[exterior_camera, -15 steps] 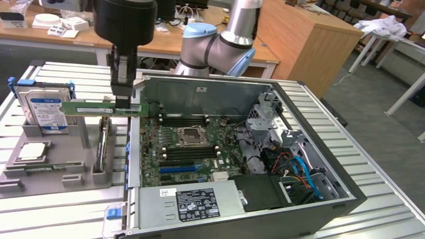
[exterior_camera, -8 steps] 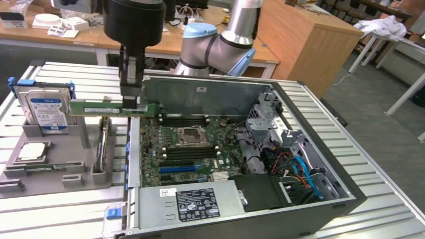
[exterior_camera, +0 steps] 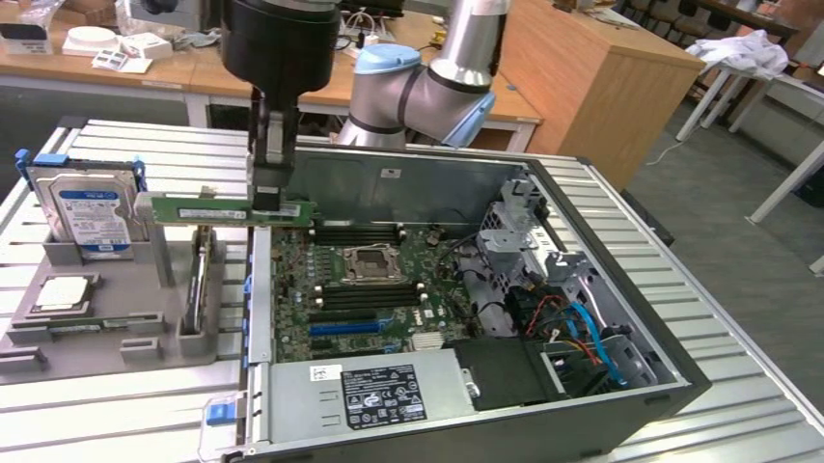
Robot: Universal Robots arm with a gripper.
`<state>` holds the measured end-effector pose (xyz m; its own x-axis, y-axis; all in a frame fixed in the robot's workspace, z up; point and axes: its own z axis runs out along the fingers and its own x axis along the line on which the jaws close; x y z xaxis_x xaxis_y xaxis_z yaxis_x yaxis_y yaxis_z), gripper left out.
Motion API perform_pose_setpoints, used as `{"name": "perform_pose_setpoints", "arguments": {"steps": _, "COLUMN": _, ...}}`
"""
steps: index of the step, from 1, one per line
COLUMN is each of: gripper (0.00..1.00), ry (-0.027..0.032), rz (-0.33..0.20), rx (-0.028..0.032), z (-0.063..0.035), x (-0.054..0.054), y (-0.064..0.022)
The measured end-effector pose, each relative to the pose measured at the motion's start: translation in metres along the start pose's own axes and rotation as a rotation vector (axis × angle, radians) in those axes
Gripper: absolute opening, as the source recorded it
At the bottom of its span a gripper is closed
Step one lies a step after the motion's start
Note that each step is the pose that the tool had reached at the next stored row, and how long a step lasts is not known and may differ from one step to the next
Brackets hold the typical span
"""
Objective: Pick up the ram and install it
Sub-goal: 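Pick up the ram and move it above insertion slot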
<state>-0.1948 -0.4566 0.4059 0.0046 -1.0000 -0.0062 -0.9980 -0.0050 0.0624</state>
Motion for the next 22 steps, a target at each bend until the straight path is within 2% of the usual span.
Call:
{"name": "perform_pose_setpoints", "arguments": {"steps": 11, "gripper": 0.12, "ry": 0.0000, "rz": 0.000, "rx": -0.0047, "z": -0.0012, "x": 0.000, "y": -0.0197}}
{"name": "perform_pose_setpoints", "arguments": {"steps": 22, "gripper": 0.12, "ry": 0.0000, "rz": 0.000, "rx": -0.0094, "z": -0.0027, "x": 0.000, "y": -0.0428}}
